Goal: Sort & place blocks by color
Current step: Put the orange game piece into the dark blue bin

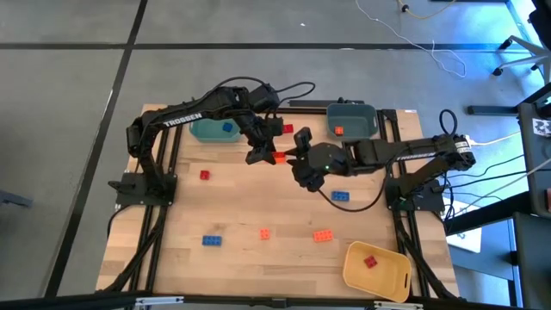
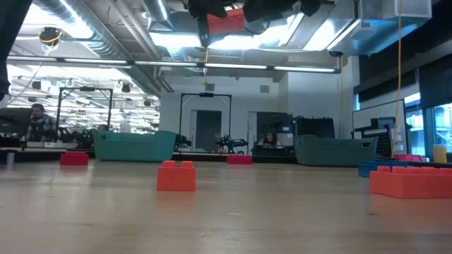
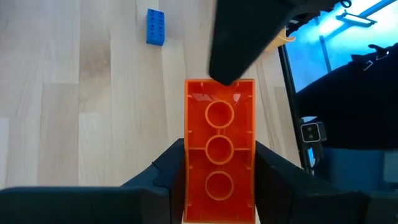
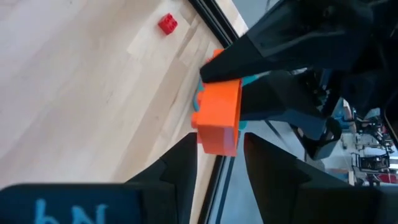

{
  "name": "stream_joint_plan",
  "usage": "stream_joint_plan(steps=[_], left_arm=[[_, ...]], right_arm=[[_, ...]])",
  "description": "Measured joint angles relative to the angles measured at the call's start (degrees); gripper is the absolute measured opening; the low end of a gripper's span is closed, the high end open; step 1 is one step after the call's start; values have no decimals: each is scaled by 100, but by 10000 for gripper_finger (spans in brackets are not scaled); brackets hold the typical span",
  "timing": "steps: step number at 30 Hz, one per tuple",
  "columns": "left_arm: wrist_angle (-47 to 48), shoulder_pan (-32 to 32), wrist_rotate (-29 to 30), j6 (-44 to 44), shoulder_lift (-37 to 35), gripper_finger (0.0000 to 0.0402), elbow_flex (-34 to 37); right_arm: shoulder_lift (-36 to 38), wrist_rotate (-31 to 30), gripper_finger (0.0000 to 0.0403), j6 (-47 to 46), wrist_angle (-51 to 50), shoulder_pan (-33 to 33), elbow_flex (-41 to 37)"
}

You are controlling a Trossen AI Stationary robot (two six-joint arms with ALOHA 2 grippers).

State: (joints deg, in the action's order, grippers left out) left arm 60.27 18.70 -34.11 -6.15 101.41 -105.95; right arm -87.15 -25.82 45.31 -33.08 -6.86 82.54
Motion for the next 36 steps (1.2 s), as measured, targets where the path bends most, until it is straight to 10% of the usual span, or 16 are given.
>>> stream_joint_plan(steps=[36], left_arm=[[-459,-127,-466,138,2,126,2]], right_arm=[[2,408,135,36,147,-6,-2]])
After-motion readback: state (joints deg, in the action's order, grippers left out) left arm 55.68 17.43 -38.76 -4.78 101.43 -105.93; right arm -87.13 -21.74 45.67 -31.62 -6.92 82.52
